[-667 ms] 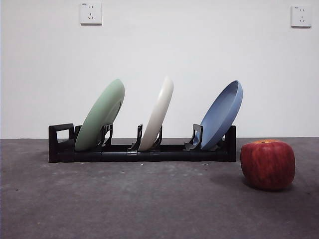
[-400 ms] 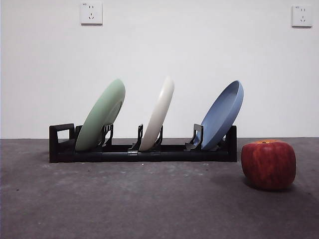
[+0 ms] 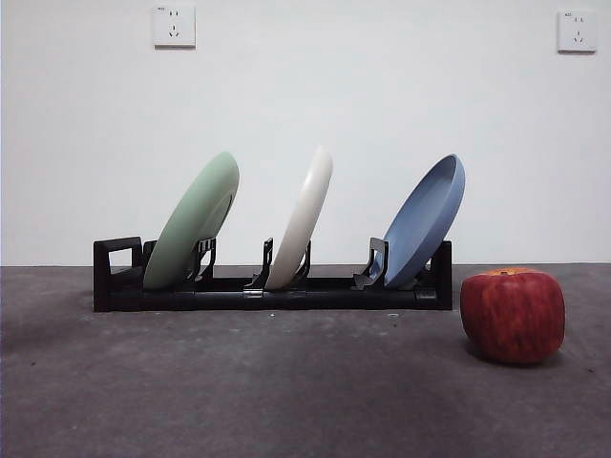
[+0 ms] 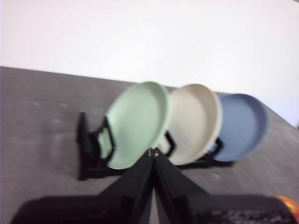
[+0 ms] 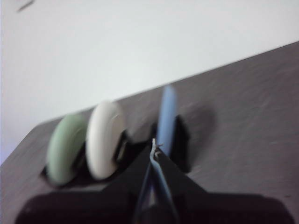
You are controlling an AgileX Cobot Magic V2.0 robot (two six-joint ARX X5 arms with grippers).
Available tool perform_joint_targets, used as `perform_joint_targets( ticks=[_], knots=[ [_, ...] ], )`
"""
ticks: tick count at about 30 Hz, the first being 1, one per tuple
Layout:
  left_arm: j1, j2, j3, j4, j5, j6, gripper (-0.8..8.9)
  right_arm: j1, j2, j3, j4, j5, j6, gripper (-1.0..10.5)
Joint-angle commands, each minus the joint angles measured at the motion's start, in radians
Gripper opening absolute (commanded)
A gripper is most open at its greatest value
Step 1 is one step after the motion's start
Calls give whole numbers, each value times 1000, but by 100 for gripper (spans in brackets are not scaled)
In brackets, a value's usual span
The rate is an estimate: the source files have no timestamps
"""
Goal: Take the green plate from the plate rack,put the plate on the table,take the apple from the table,put the apple in the plate
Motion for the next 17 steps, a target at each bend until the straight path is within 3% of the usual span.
perform_joint_targets(
  ticks=[1,5,9,12,17],
  knots=[
    [3,110,105,-55,73,8,-5,2,130,145,-92,-97,-66,-10],
    [0,274,290,-196,164,83,-5,7,306,344,-248,-217,-143,-10],
    [-19,433,483,-374,178,179,-5,65,459,515,-417,-224,-217,-10],
    [-43,541,611,-490,177,240,-5,129,562,615,-523,-196,-254,-10],
    [-91,689,764,-610,164,263,-5,243,701,714,-603,-83,-283,2]
  ],
)
